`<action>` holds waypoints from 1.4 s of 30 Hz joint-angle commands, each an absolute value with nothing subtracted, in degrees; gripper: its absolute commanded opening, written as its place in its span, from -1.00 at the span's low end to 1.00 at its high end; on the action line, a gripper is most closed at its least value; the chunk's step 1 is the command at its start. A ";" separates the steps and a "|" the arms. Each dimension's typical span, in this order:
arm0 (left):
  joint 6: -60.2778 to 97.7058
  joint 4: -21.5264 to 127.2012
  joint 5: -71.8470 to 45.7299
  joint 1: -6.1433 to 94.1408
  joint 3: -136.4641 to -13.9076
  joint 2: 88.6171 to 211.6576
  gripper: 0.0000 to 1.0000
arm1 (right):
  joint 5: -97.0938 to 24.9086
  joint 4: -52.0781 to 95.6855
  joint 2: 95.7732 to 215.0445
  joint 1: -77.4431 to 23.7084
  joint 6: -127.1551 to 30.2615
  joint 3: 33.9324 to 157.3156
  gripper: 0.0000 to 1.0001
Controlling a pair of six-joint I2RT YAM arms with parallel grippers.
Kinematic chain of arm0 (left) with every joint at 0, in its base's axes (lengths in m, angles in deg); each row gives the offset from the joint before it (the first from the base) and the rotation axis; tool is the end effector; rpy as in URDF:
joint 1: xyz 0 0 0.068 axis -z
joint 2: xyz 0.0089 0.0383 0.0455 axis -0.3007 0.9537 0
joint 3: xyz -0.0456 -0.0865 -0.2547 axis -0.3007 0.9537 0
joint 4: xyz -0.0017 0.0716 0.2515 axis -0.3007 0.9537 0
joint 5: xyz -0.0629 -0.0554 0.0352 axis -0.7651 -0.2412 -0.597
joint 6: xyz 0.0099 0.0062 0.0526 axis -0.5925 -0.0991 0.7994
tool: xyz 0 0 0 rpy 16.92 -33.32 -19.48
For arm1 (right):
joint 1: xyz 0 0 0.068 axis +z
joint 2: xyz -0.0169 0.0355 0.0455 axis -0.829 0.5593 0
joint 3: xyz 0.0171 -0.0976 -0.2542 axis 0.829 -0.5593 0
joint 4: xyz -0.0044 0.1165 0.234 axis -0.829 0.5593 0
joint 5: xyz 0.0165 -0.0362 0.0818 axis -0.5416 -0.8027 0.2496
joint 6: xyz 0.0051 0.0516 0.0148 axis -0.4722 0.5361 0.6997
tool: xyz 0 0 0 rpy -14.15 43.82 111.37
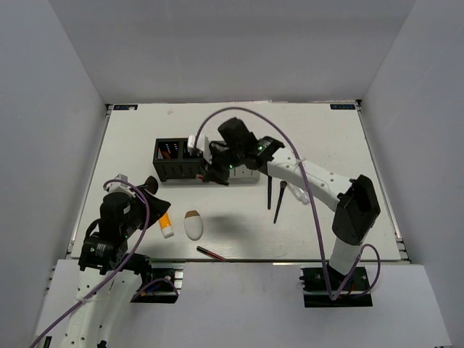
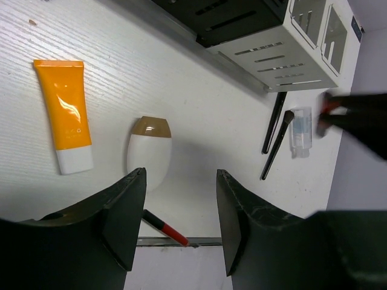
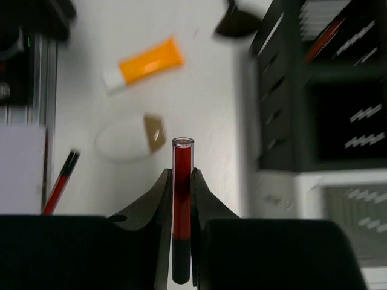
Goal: Organize the makeup
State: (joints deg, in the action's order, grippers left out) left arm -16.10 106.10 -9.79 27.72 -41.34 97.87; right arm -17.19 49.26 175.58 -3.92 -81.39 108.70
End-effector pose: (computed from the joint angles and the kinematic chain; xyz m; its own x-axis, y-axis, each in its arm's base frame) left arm 0.0846 -0.0185 0.2750 -0.5769 -0.6290 -0.5211 -0.2489 0.7430 -0.6212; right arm 0.2358 0.3285 0.3089 0.0435 -0.5852 -0.8098 -0.9969 0.0273 -0.0733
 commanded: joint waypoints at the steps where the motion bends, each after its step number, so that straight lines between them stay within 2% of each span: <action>1: -17.16 105.04 -9.90 27.43 -40.55 96.79 0.19 | -10.34 42.67 177.31 -4.66 -80.32 117.96 -1.00; 10: -18.75 105.65 -9.28 27.43 -40.89 95.21 0.19 | -8.67 14.38 194.53 -5.81 -60.39 135.36 -1.00; 17: -19.71 108.37 -8.14 26.90 -42.04 94.77 0.19 | -12.43 -5.04 204.84 -5.63 -53.51 139.78 -1.00; 32: -21.39 110.58 -8.66 26.90 -43.80 95.38 0.20 | -16.84 -12.63 212.49 -6.86 -52.01 138.91 -1.00; 42: -21.83 107.06 -12.79 26.90 -43.62 100.22 0.24 | -15.26 -10.96 212.58 -7.30 -53.94 136.97 -0.34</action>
State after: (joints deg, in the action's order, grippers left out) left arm -21.52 109.14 -10.88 27.30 -42.11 99.09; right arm -15.44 -7.87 211.84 -6.94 -52.87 137.46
